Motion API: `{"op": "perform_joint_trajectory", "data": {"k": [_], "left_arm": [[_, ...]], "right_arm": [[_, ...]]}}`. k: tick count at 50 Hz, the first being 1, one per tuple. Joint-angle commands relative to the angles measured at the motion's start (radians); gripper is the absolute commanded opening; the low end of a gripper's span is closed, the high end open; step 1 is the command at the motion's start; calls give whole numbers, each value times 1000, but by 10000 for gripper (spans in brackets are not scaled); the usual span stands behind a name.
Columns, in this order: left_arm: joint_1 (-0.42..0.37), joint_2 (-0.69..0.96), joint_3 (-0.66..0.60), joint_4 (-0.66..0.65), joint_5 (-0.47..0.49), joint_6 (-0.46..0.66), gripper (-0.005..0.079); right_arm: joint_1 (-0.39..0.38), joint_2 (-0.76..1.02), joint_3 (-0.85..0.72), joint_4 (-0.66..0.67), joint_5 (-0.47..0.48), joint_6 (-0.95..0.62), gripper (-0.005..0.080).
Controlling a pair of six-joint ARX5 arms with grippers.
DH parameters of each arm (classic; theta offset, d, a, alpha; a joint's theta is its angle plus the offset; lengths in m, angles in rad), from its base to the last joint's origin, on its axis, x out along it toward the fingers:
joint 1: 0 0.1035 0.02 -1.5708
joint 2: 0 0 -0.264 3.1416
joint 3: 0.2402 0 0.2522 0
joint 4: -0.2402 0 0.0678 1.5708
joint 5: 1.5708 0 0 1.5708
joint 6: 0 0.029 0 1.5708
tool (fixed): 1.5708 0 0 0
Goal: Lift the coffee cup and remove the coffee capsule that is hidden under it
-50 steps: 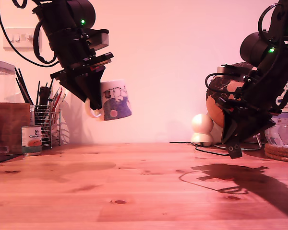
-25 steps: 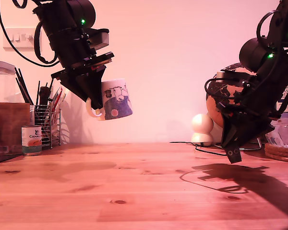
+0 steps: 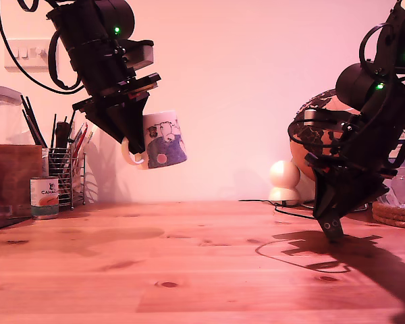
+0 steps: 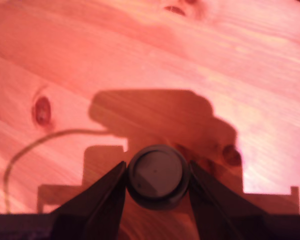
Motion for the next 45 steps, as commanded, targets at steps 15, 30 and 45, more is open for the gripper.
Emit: {"op": "perform_joint_trajectory", "data": {"k": [15, 30, 45], "left_arm": [[1, -44, 12, 23, 5, 8, -20], [1, -44, 12, 23, 7, 8, -20], [1, -44, 12, 20, 29, 8, -20]], "right_arm": [[5, 23, 2, -11, -6, 3, 307], [6, -6, 2, -28, -21, 3, 394], [6, -51, 2, -50, 4, -1, 434]]}}
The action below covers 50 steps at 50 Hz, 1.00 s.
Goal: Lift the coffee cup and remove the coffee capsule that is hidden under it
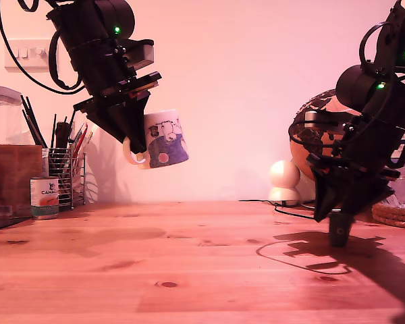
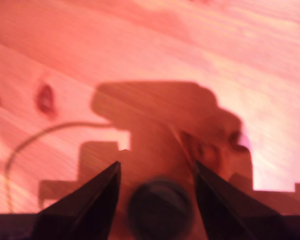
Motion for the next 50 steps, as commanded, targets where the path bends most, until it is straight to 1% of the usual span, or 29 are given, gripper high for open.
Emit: {"op": "perform_joint_trajectory", "data": {"k": [1, 10, 19, 22, 25, 28, 33, 39, 50], "left_arm": [[1, -44, 12, 19, 10, 8, -20], [-6, -44, 12, 19, 11, 9, -20], [-11, -43, 12, 27, 48, 8, -20], [-16, -43, 12, 34, 63, 8, -20], [-17, -42, 12, 40, 71, 8, -20], [-18, -38, 12, 46, 82, 9, -20], [-19, -25, 12, 53, 93, 9, -20], [-26, -2, 11, 67, 96, 11, -20], [-50, 71, 12, 88, 106, 24, -20]], "right_arm": [[5, -50, 2, 2, 0, 0, 434], [5, -114, 3, 21, 0, 2, 434], [5, -208, 13, 24, -11, 31, 432], [6, -239, 13, 24, -11, 51, 412], [6, -273, 15, 23, -23, 55, 364], [6, -309, 17, 21, -35, 63, 298], [6, -376, 22, 27, -38, 85, 141], [6, -454, 36, 40, -42, 89, -11], [6, -544, 64, 75, -62, 112, -13]]}}
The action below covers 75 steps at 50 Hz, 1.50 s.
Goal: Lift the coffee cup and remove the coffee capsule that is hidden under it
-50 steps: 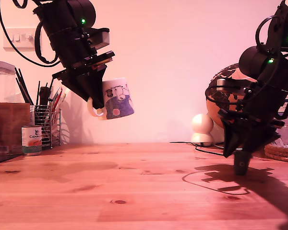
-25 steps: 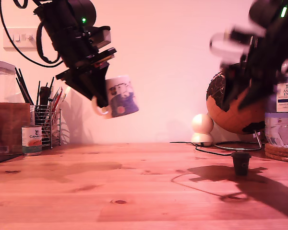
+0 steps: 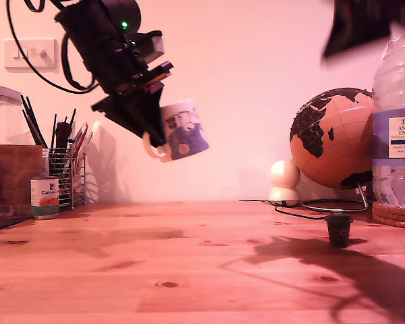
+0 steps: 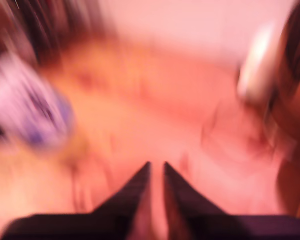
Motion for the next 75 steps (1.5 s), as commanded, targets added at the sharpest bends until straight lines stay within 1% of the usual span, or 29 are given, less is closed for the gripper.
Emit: {"op": "perform_joint_trajectory", "data": {"k": [1, 7, 17, 31, 35, 55, 62, 75], "left_arm": [[-19, 60, 11, 18, 11, 10, -20], [-32, 106, 11, 20, 10, 16, -20], [-53, 139, 12, 37, 6, 22, -20], [-68, 194, 11, 26, -19, 31, -20], [-74, 199, 11, 23, -36, 31, -20], [-91, 214, 11, -23, -51, 30, -20], [-94, 215, 11, -38, -93, 31, -20], [-101, 215, 11, -60, -95, 29, -7]], "right_arm": [[6, -8, 7, 5, -6, 16, -13], [6, -13, 14, -5, -11, 33, -13], [20, -13, 14, -33, -60, 33, -13], [62, -13, 14, 0, -58, 29, -13], [62, -13, 14, 3, -58, 29, -13], [62, -13, 14, 8, -56, 29, -13], [62, -13, 14, 8, -56, 29, -13], [64, -13, 14, 7, -57, 30, -13]]}}
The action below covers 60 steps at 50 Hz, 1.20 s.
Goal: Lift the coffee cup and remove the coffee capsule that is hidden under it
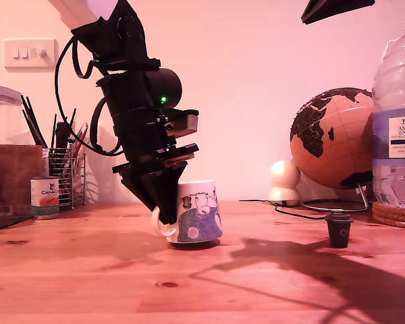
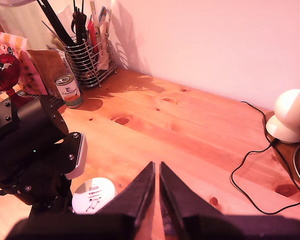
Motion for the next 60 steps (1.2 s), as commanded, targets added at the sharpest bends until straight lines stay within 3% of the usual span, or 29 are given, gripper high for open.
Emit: {"op": "perform_joint_trajectory", "data": {"k": [1, 15, 24, 33, 60], "left_arm": [[-11, 13, 12, 11, 6, 6, -5], [-42, 13, 12, 7, -2, -9, 124], [-48, 13, 12, 0, -61, -9, 195], [-48, 10, 13, -30, -64, -13, 311], [-47, -140, 13, -47, -10, -55, 313]], "right_arm": [[5, -2, -12, 10, -5, 1, -13], [5, -2, -12, 11, -5, 1, -13], [5, -2, -12, 11, -5, 1, -13], [5, -2, -12, 11, -5, 1, -13], [39, -2, -12, 4, -7, 2, -13]]}}
